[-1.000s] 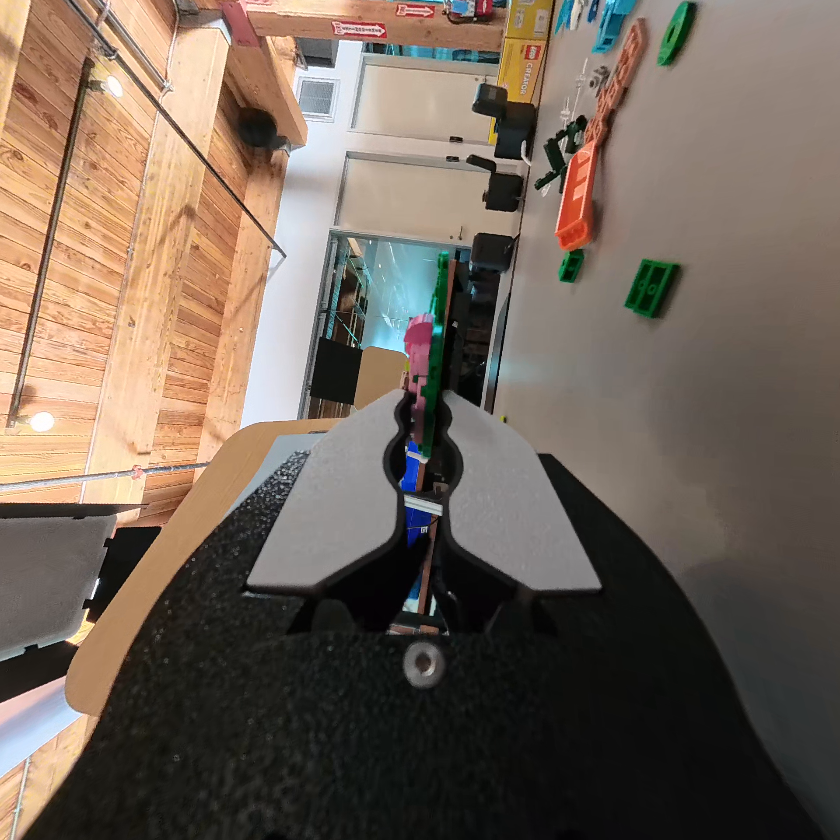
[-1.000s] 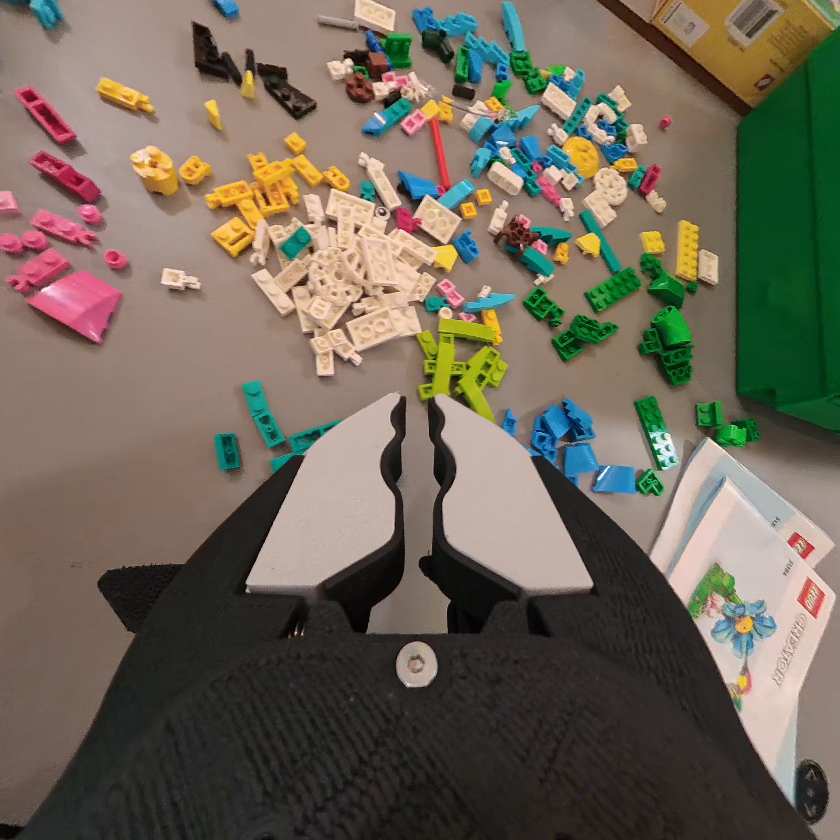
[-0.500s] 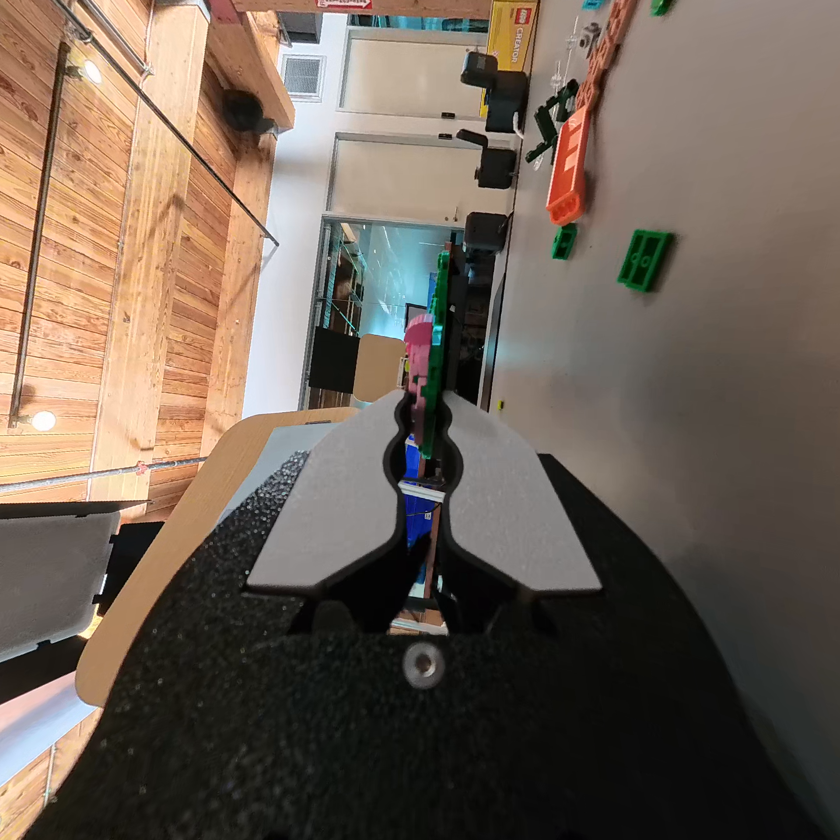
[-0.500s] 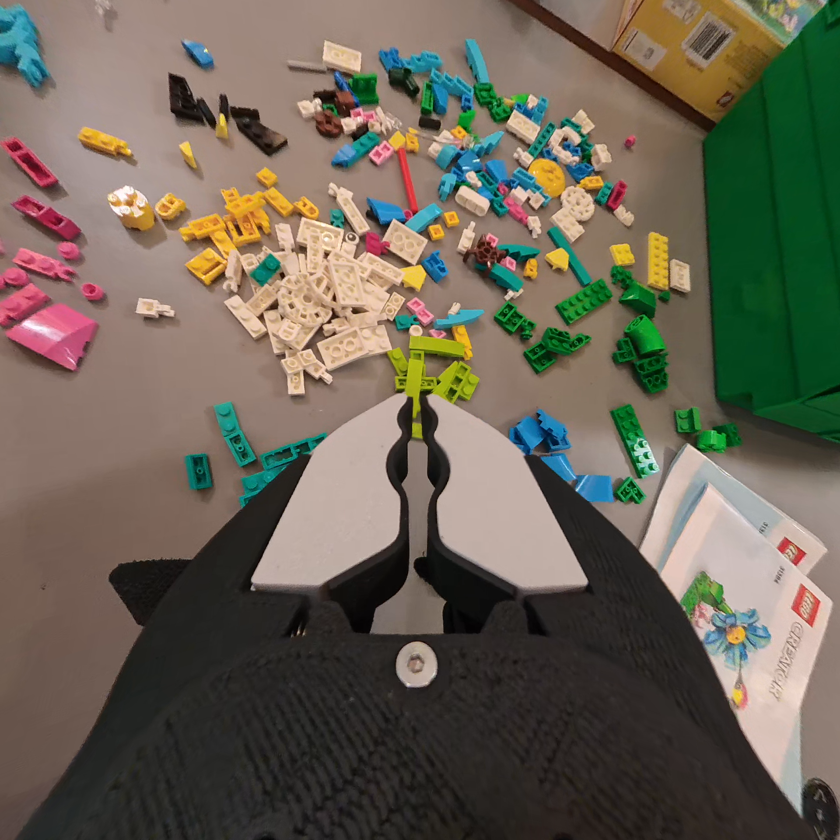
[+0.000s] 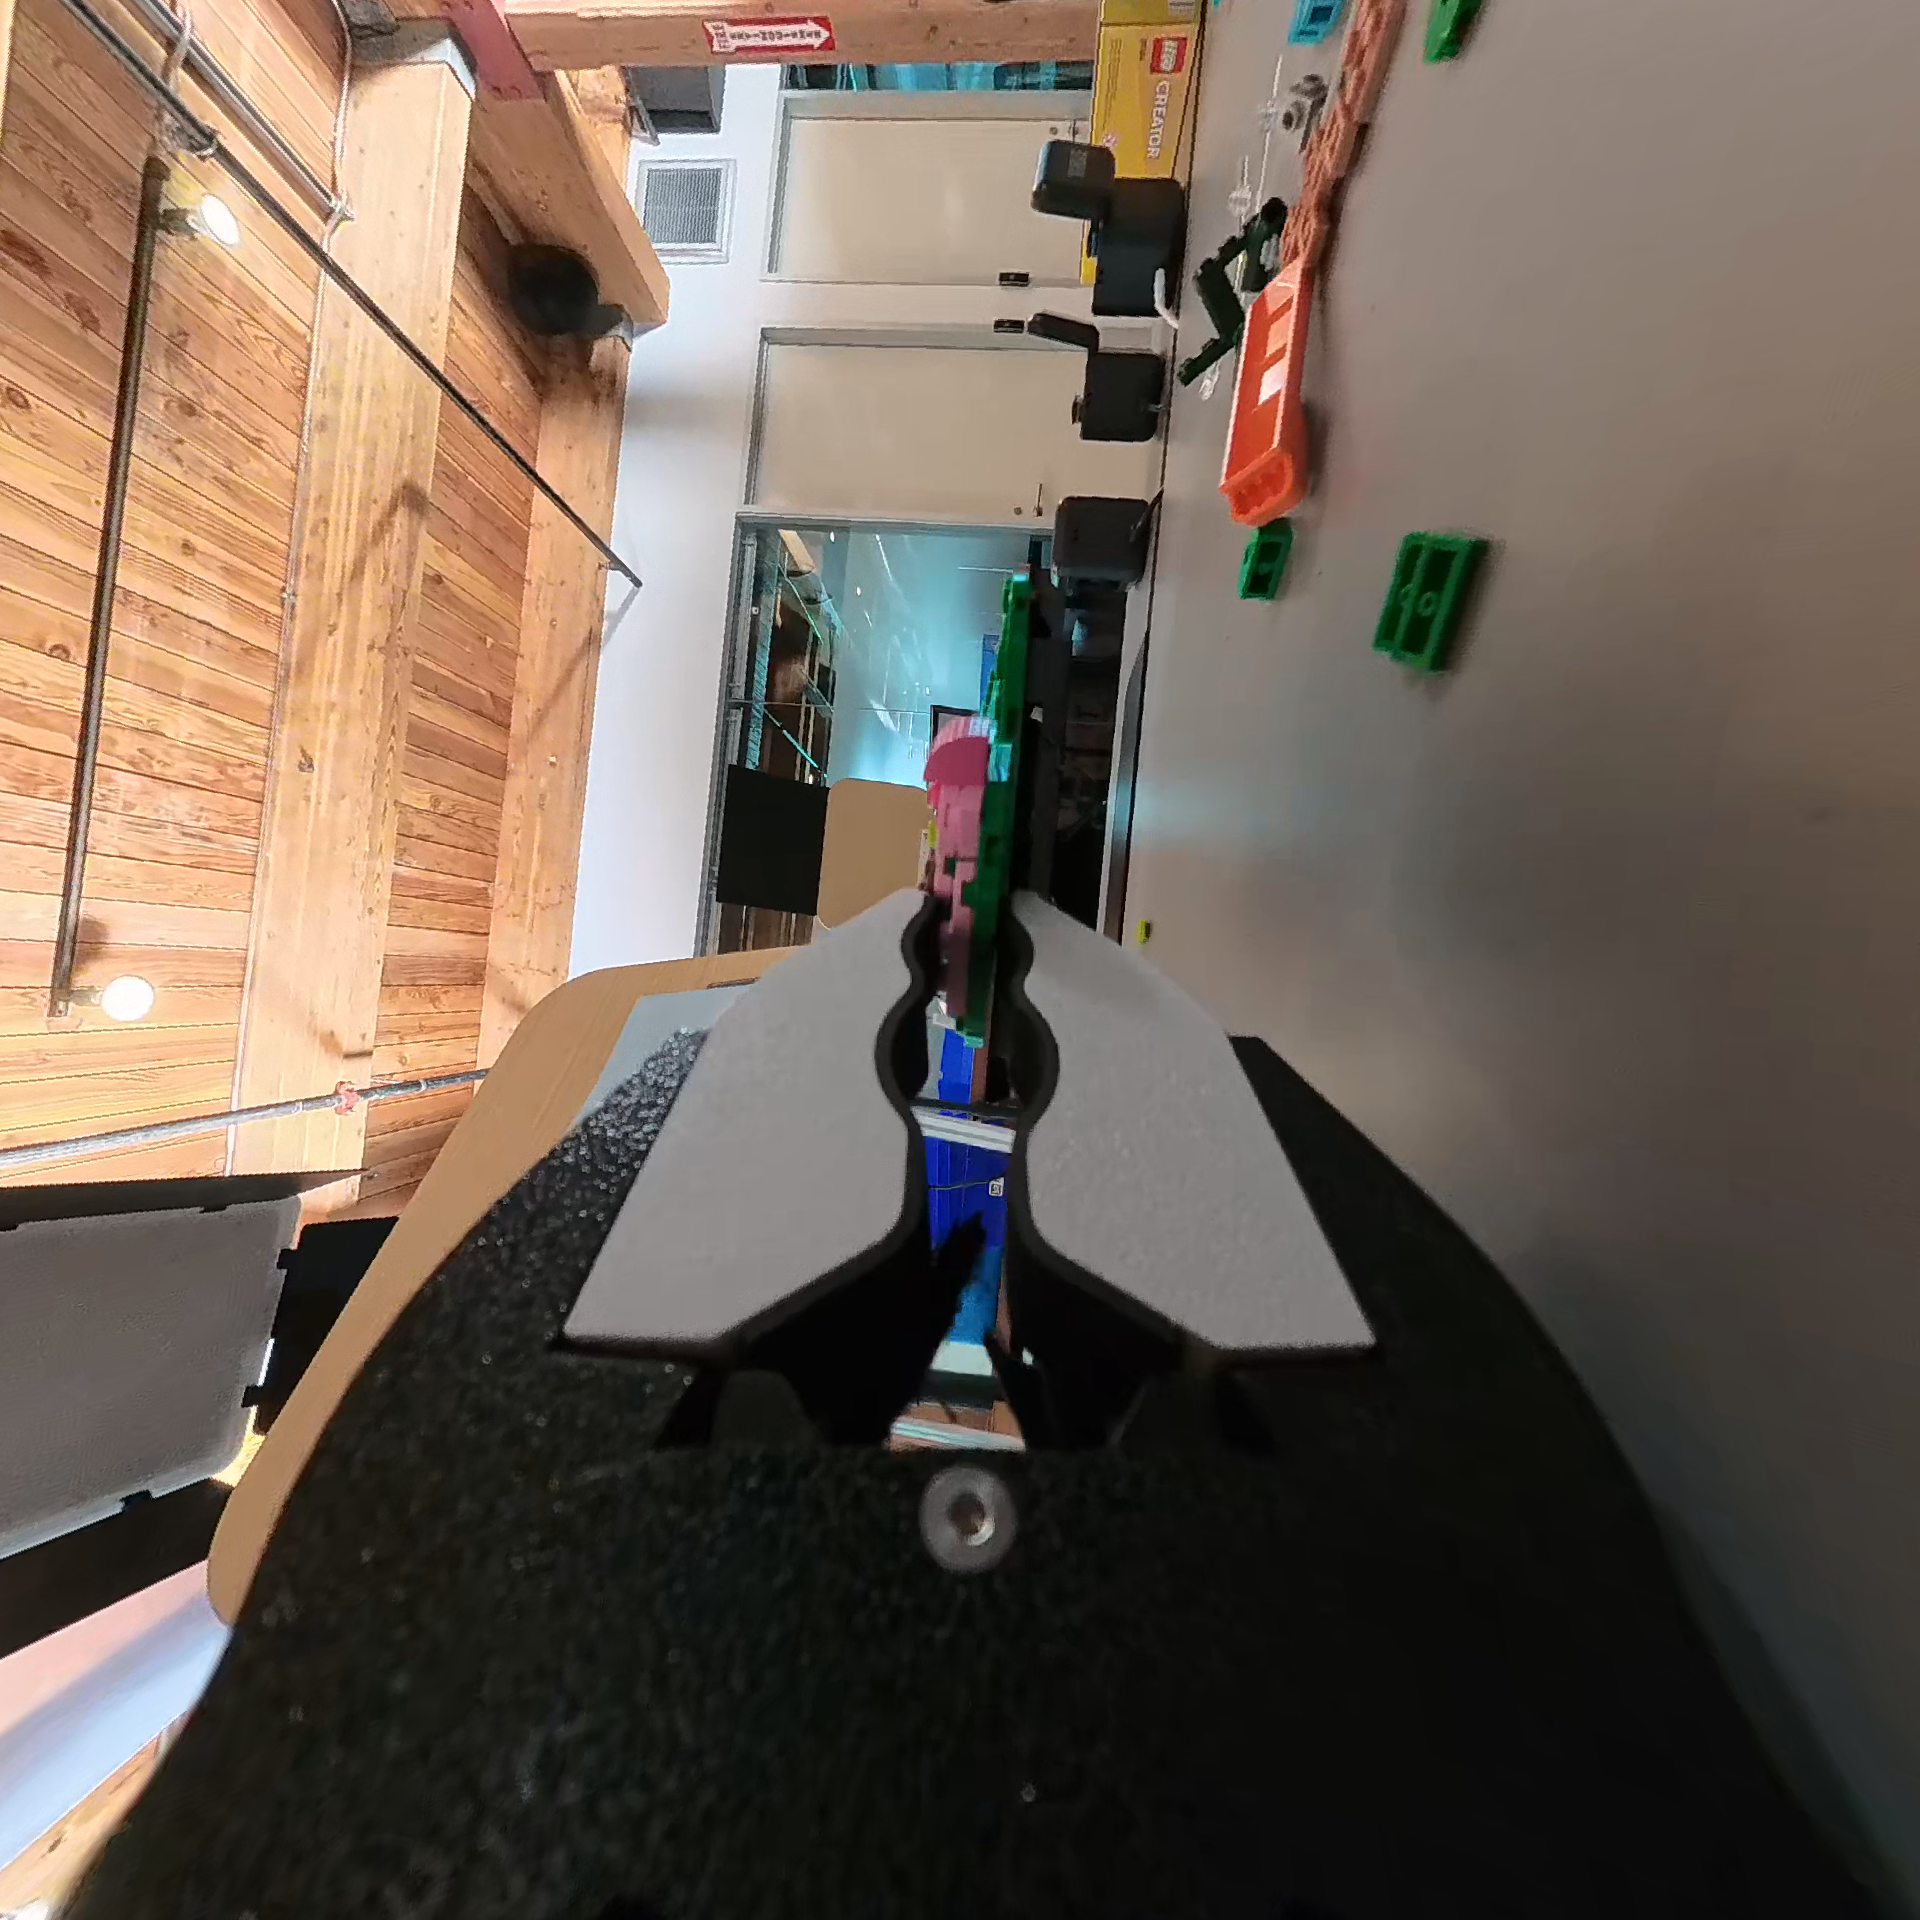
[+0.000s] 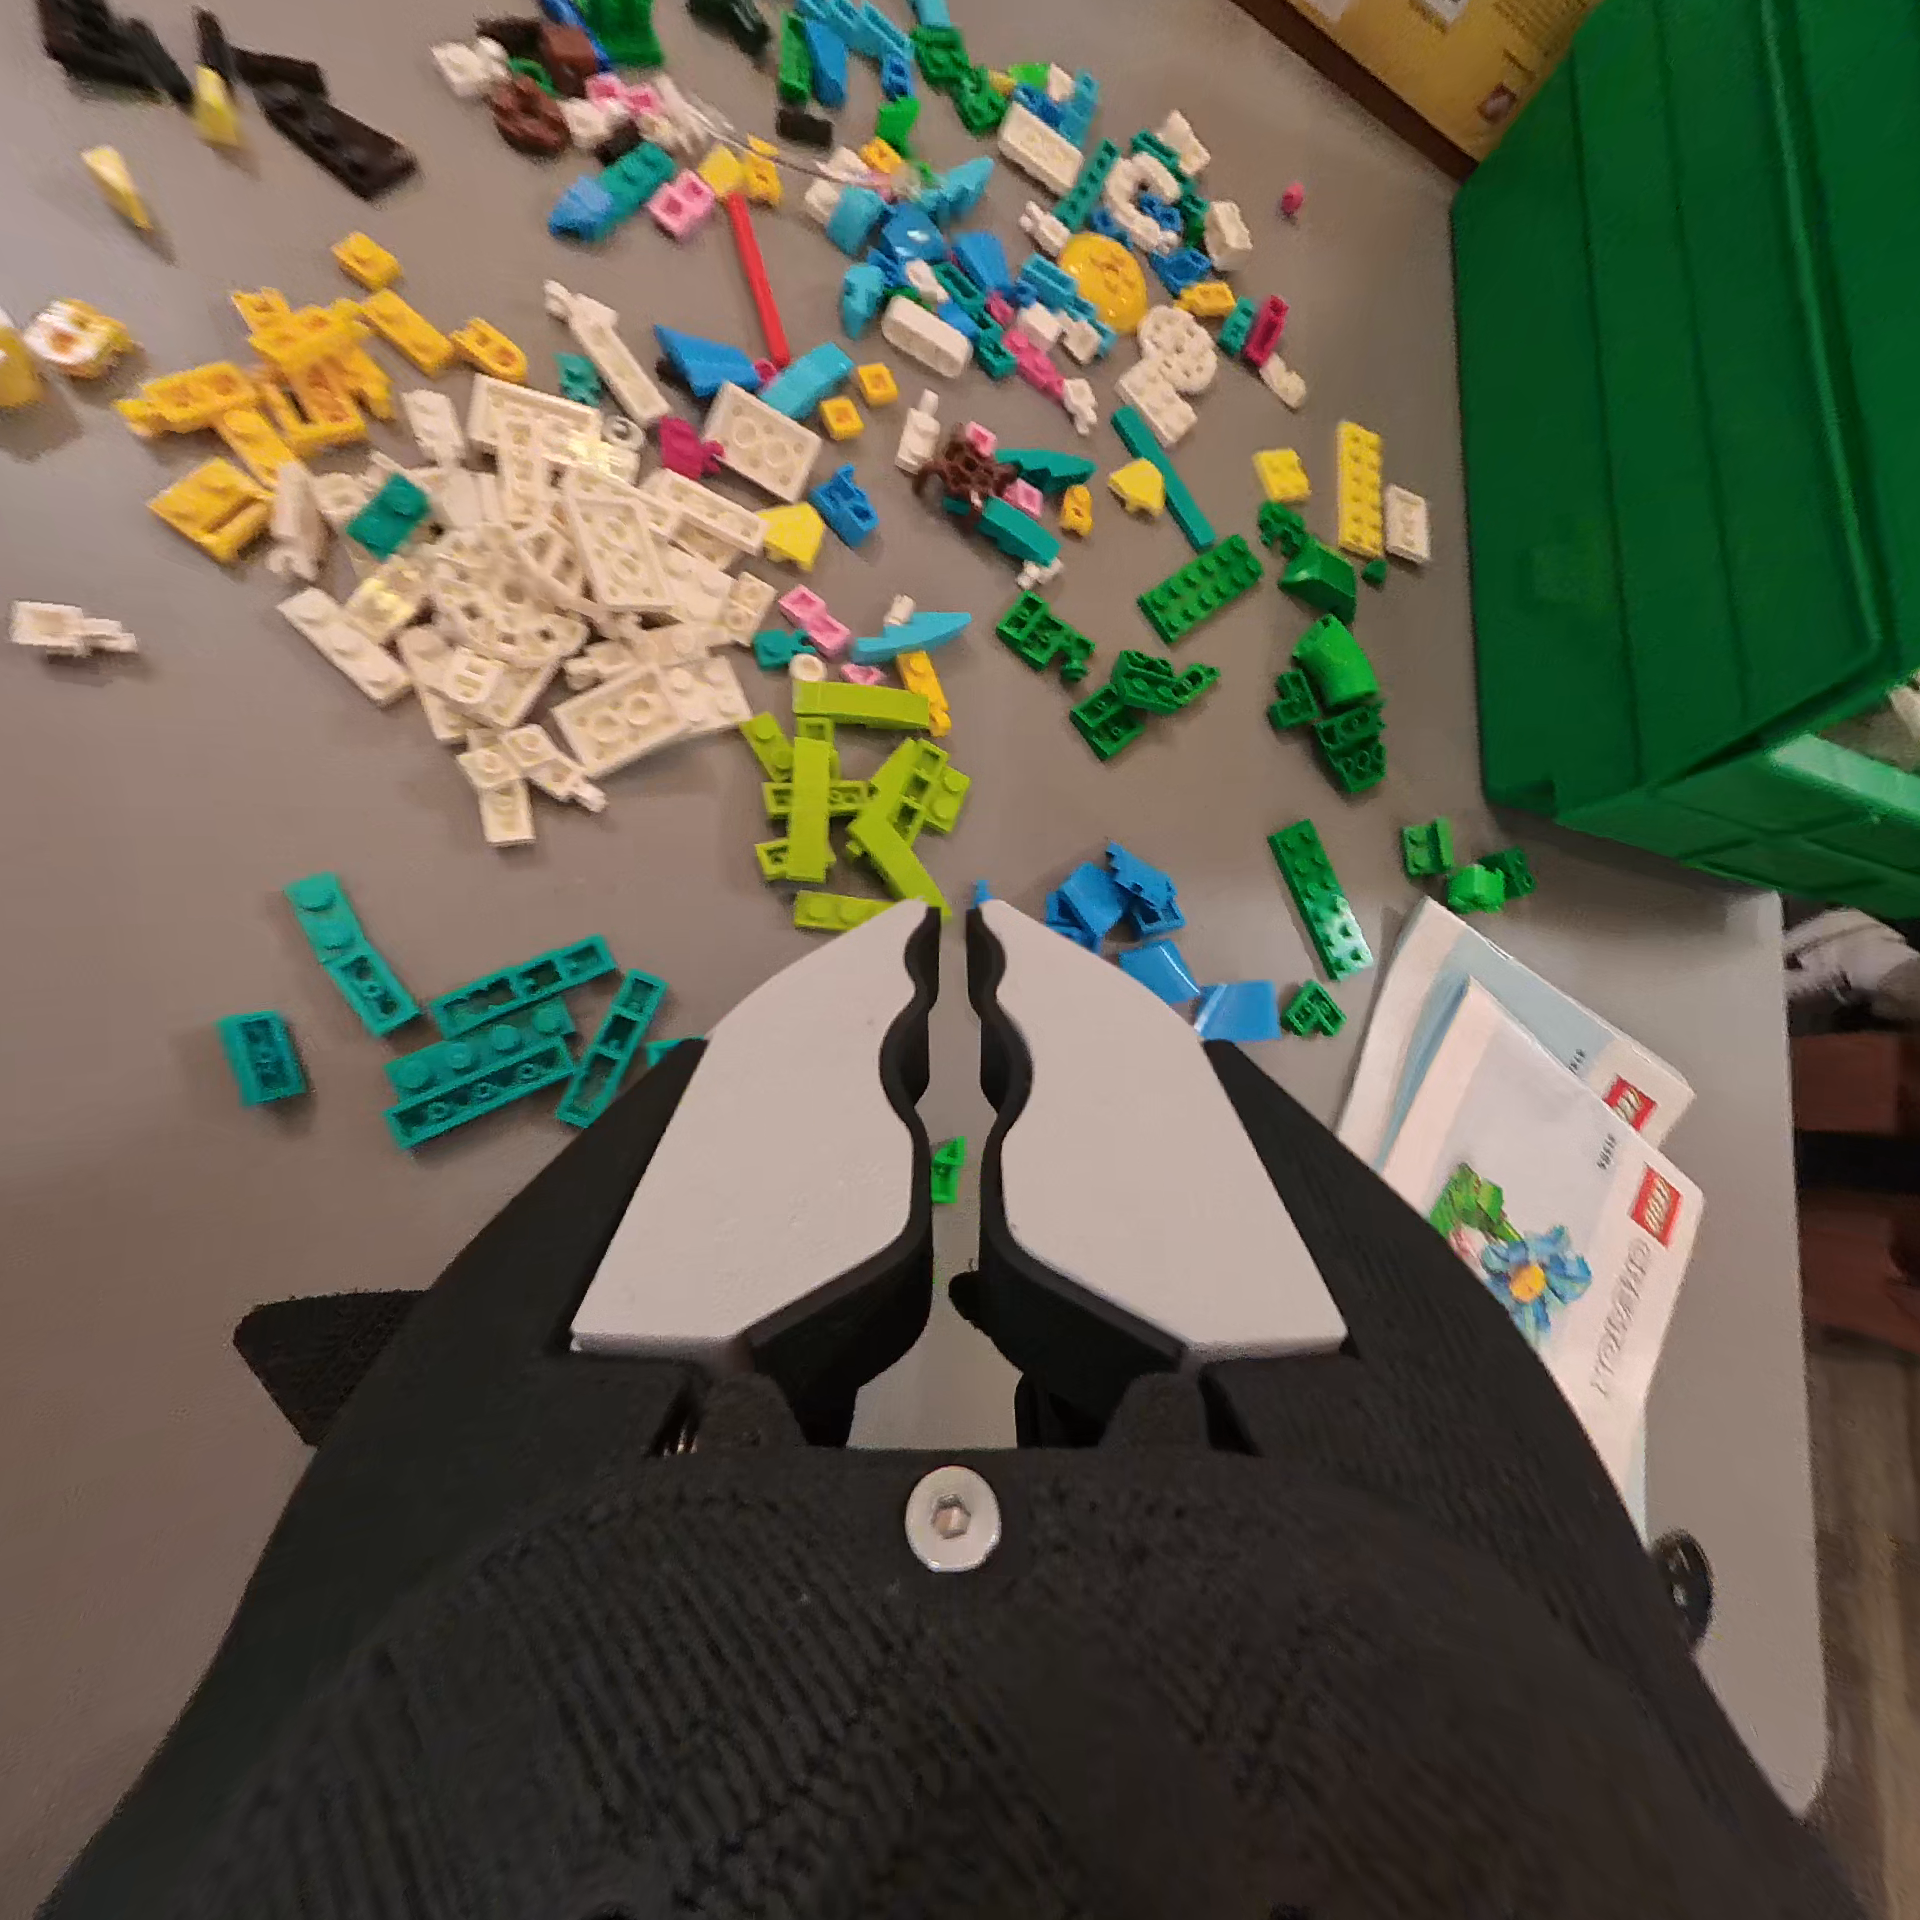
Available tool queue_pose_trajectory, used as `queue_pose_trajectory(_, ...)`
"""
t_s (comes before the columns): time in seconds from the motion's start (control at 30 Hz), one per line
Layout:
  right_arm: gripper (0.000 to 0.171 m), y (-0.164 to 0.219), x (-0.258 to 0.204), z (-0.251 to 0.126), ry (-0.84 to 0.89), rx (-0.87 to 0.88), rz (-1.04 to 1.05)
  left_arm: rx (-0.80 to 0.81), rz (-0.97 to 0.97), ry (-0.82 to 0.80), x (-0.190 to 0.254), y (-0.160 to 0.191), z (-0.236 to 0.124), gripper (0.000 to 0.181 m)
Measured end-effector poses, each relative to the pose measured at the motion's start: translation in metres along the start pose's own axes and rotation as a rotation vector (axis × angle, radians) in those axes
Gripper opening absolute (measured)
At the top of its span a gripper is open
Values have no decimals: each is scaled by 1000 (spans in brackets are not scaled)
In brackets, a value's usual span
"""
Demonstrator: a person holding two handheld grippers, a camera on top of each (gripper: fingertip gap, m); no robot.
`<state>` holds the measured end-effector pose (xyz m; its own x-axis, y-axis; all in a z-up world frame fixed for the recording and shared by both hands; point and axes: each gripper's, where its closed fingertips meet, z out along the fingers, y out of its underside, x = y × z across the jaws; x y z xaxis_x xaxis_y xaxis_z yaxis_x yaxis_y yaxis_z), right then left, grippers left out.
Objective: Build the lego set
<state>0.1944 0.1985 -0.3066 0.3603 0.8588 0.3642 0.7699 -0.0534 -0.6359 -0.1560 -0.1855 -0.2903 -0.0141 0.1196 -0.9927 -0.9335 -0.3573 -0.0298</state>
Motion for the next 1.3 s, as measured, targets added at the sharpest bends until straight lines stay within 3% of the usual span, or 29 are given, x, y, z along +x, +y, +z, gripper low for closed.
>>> queue_pose_trajectory(0.27, 2, 29, 73, -15, 336, -7, 242, -10, -10, 1, 0, 3, 1, 9)
queue_pose_trajectory(0.4, 3, 32, 103, -14, 495, 165, 402, -13, -13, 1, 0, 4, 1, 9)
queue_pose_trajectory(0.73, 1, 31, 124, -27, 798, 404, 412, -19, 0, 5, 1, 4, 1, 10)
queue_pose_trajectory(1.3, 0, 23, 121, -30, 845, 443, 344, -7, 9, 7, 2, 2, 0, 9)
